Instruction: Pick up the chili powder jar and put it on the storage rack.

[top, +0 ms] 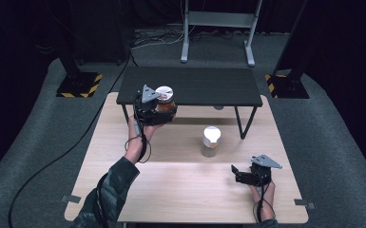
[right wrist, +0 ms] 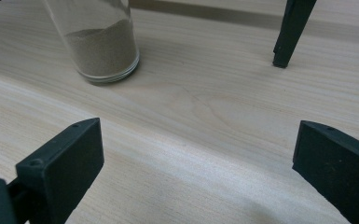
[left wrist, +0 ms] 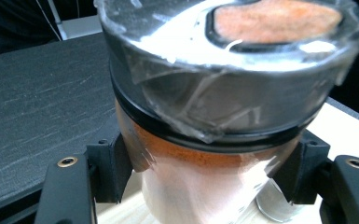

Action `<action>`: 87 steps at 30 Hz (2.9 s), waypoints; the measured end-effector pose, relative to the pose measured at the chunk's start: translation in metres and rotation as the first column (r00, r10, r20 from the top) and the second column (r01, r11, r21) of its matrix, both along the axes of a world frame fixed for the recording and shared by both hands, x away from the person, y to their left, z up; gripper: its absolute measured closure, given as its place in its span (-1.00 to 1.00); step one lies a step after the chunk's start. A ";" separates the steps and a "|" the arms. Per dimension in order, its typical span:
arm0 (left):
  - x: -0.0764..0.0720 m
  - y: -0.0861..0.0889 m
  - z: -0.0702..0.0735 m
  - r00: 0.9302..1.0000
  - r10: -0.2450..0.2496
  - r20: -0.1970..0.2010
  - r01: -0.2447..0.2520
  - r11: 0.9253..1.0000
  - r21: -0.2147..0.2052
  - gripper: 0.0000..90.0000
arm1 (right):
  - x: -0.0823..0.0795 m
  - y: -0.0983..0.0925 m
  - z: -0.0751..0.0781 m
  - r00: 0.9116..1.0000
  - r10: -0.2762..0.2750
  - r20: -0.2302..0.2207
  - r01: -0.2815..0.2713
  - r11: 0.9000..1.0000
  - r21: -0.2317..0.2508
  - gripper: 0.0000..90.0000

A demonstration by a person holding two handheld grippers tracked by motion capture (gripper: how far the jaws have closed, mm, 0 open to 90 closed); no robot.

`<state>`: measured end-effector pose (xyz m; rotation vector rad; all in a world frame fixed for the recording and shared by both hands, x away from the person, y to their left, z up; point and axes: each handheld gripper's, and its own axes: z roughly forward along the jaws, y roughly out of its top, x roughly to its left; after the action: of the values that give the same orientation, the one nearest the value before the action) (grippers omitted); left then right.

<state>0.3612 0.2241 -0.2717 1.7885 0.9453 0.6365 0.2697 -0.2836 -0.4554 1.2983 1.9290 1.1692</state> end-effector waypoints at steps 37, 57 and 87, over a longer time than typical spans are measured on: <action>0.021 -0.016 0.034 0.999 0.005 0.032 -0.006 0.999 0.037 -0.31 | 0.001 -0.001 0.000 1.000 0.002 -0.001 -0.002 1.000 0.007 -0.98; 0.041 -0.027 0.045 1.000 0.019 0.025 -0.020 0.998 0.056 -0.31 | 0.000 -0.002 -0.001 1.000 -0.002 0.002 0.002 1.000 0.014 -0.98; 0.080 -0.040 0.045 0.996 0.011 -0.090 -0.004 0.997 0.082 -0.31 | 0.000 -0.002 -0.001 1.000 0.000 0.000 0.000 1.000 0.014 -0.98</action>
<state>0.4415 0.1843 -0.2263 1.8999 0.9998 0.6114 0.2697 -0.2857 -0.4560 1.3054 1.9249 1.1844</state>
